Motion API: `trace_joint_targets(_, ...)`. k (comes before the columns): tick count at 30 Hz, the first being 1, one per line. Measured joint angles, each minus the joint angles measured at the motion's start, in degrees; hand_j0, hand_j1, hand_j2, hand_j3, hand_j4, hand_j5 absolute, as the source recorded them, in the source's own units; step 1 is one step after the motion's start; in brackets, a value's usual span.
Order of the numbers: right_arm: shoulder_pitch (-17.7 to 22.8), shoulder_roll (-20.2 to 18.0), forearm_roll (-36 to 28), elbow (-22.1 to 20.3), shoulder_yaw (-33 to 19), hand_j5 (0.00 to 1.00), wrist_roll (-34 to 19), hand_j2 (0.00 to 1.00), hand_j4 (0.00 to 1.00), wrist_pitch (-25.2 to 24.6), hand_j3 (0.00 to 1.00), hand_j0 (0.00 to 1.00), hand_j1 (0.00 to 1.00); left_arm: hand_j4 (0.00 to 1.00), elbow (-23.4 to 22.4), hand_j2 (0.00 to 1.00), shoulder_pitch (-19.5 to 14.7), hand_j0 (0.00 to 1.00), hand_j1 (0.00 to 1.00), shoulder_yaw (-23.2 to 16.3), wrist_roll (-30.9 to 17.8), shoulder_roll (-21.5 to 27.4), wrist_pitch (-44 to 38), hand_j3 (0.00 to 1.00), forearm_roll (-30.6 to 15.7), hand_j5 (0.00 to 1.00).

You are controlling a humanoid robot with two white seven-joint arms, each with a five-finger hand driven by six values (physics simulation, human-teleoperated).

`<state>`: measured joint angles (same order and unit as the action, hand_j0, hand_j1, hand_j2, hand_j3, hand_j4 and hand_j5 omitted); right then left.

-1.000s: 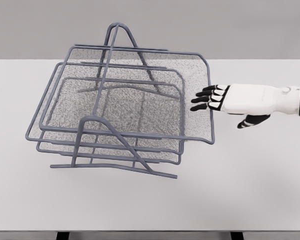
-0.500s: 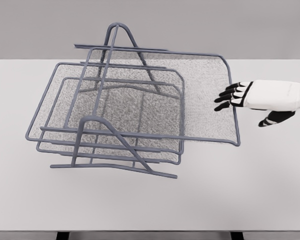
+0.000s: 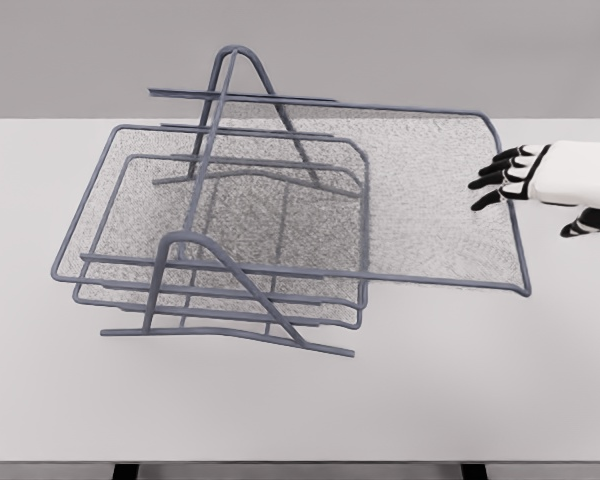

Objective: Pull out the upper folder box with right arm

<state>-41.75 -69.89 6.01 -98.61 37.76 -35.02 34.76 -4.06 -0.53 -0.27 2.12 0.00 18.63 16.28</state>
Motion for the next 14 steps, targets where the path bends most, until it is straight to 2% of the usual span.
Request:
trace_joint_targets(7, -0.18, 1.89, -2.19, -0.32, -4.39, 1.0, -0.01, 1.0, 1.0, 0.35, 1.0, 1.0, 1.0, 1.0, 0.0, 1.0, 0.0, 1.0, 1.0, -0.01, 0.0, 0.0, 0.0, 1.0, 0.0, 1.0)
trace_joint_targets(14, -0.09, 2.72, -2.86, -0.34, -5.33, 1.0, -0.01, 1.0, 1.0, 0.4, 1.0, 1.0, 1.0, 1.0, 0.0, 1.0, 0.0, 1.0, 1.0, -0.01, 0.0, 0.0, 0.0, 1.0, 0.0, 1.0)
